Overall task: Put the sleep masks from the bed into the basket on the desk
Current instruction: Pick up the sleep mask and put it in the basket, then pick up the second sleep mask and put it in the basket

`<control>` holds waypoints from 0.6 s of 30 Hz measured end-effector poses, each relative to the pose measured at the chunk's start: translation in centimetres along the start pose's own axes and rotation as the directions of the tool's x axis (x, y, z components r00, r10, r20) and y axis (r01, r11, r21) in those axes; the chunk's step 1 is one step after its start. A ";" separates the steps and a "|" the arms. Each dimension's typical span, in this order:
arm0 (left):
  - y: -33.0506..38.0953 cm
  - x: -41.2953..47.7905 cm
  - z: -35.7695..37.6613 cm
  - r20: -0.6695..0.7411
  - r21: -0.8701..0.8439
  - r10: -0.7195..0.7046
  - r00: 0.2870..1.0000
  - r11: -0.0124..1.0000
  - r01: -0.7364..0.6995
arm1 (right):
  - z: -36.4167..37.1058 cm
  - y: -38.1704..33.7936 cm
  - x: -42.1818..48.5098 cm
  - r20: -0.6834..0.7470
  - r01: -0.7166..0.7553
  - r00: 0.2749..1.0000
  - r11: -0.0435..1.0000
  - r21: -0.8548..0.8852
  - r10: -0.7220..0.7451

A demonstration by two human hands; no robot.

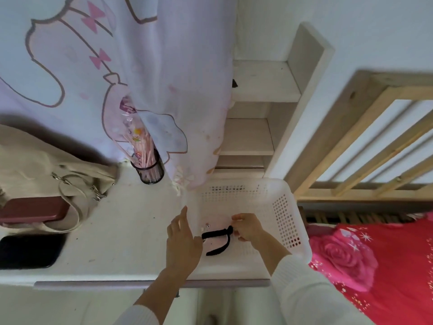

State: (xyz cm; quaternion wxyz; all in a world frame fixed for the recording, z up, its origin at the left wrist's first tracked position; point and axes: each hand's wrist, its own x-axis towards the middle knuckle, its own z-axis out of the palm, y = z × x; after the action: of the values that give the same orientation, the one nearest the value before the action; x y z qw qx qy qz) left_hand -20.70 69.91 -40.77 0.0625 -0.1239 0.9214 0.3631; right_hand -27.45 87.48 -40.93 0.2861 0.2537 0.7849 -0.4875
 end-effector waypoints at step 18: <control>23.8 -7.2 18.6 0.365 0.059 0.693 0.622 0.649 -0.758 | -22.9 19.6 -12.6 -0.675 0.181 0.737 0.956 0.233 0.025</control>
State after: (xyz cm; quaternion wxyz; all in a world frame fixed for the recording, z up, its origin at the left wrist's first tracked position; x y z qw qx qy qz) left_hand -19.78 100.74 -37.30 0.0661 0.3264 0.9023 0.2738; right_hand -9.89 114.63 -36.05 -0.0759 0.4170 0.7669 -0.4819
